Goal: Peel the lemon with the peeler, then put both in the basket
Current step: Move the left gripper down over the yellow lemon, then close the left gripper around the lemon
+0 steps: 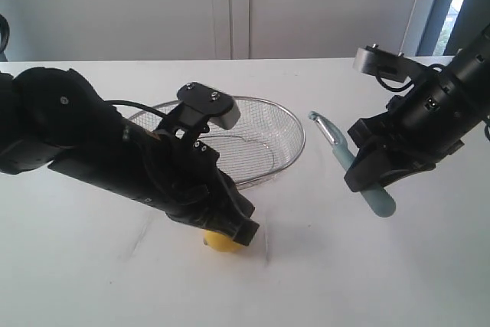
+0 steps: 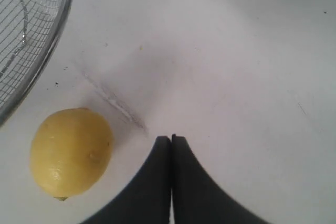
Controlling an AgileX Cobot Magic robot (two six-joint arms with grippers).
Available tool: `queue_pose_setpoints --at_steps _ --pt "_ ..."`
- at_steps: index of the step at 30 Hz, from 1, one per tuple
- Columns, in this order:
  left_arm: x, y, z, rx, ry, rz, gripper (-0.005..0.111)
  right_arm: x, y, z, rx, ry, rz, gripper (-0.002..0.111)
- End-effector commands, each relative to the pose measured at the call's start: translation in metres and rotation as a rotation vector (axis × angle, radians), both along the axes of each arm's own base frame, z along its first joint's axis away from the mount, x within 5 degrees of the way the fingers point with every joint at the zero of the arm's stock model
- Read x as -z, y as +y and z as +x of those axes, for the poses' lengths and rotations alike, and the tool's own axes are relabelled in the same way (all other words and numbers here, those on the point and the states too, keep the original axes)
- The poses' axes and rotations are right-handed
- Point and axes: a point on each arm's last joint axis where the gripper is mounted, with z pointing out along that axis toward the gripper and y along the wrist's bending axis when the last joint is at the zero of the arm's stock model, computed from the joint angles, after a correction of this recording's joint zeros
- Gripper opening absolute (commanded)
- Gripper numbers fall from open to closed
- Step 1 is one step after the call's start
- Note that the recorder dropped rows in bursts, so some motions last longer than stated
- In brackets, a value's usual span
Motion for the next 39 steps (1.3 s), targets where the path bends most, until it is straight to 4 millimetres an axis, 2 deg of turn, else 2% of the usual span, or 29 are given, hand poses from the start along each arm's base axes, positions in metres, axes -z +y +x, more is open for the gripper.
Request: queue_pose_setpoints --at_steps 1,3,8,10,25,39 --pt "-0.0017 -0.0025 0.0002 -0.043 0.03 -0.021 0.013 -0.0022 0.0001 -0.0022 0.009 0.006 0.004 0.0" --pt "-0.0017 -0.0025 0.0002 -0.054 0.04 -0.025 0.026 -0.0023 0.0002 -0.0022 0.013 0.008 0.006 0.0" --pt "-0.0017 -0.0025 0.0002 -0.124 0.108 -0.047 0.069 -0.0023 0.0002 -0.0022 0.013 0.008 0.006 0.0" --pt "-0.0017 -0.0025 0.0002 -0.131 0.115 -0.049 0.078 -0.0023 0.0002 -0.0022 0.013 0.008 0.006 0.0" --pt "0.0008 -0.0004 -0.0016 -0.177 0.182 -0.028 0.081 -0.0023 0.0003 -0.0022 0.013 0.008 0.008 0.0" --pt "0.0037 0.0036 0.0025 -0.273 0.2 -0.001 0.106 -0.0025 0.0006 -0.0017 0.018 0.005 0.012 0.0"
